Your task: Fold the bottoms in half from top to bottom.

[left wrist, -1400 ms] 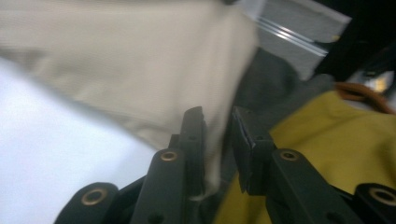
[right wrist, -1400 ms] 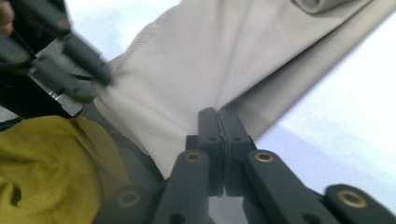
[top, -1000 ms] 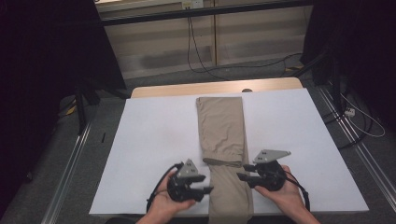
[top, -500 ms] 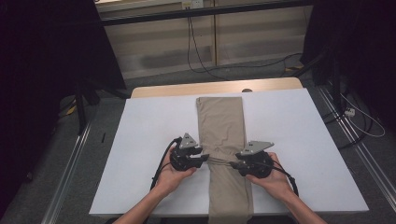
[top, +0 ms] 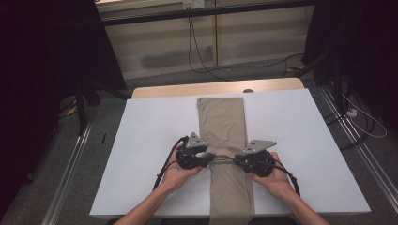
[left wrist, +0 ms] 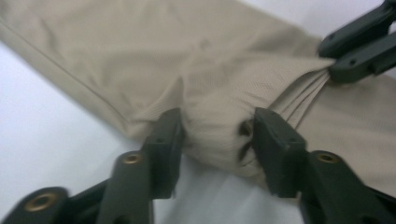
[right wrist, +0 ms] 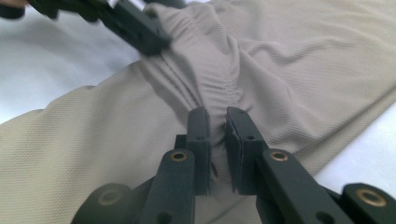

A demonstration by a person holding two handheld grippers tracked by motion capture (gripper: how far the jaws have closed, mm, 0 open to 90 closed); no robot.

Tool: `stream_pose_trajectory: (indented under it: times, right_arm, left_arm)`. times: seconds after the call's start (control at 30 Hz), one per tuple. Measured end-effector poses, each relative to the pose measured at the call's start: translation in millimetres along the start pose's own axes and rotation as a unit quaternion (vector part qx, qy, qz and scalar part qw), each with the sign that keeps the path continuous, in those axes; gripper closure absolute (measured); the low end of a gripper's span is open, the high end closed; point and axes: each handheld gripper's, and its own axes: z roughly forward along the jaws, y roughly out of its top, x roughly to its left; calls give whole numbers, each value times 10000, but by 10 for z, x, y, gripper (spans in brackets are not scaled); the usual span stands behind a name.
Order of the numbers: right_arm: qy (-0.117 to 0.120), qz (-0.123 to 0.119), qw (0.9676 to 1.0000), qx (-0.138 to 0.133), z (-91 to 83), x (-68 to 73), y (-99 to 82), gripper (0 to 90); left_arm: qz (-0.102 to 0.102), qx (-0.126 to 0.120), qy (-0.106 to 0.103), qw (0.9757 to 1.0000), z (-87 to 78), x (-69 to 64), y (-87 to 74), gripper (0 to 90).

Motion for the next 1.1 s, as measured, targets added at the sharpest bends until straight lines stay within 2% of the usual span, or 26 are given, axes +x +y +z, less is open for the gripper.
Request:
stream_pose_trajectory:
  times: [0.03, 0.13, 0.17, 0.23, 0.3, 0.43, 0.57, 0.67, 0.8, 1.1]
  right_arm:
    - [18, 9, 10000, -1, 8, -6, -3, 782]
    - [46, 50, 10000, -37, 26, -25, -8, 768]
    - [58, 52, 10000, -39, 29, -31, -7, 771]
    - [86, 106, 9999, 4, 25, -37, 7, 807]
    - [28, 161, 9999, 33, 5, -39, 35, 837]
    - [101, 459, 9989, -53, -77, -90, 92, 848]
    - [204, 564, 9979, -245, -272, -67, 175, 848]
    - [345, 661, 9965, -377, -430, -17, 188, 848]
    - [502, 646, 9957, -427, -595, 120, 132, 848]
    - [759, 639, 9944, -364, -913, 490, -98, 848]
  left_arm:
    - [-35, 23, 18, 10000, 0, -2, 1, 650]
    - [-125, 56, 72, 9999, -15, -22, 20, 711]
    - [-134, 73, 51, 9999, -17, -26, 21, 734]
    - [-285, 28, -78, 9996, -33, -18, 32, 784]
    - [-438, -56, -197, 9988, -73, -3, 50, 792]
    - [-556, -283, -372, 9974, -217, -27, 145, 798]
    - [-744, -473, -612, 9942, -373, -73, 193, 798]
    - [-673, -505, -719, 9939, -505, -190, 191, 797]
    - [-625, -480, -846, 9933, -644, -350, 136, 795]
    - [-393, -369, -1151, 9919, -858, -734, -67, 795]
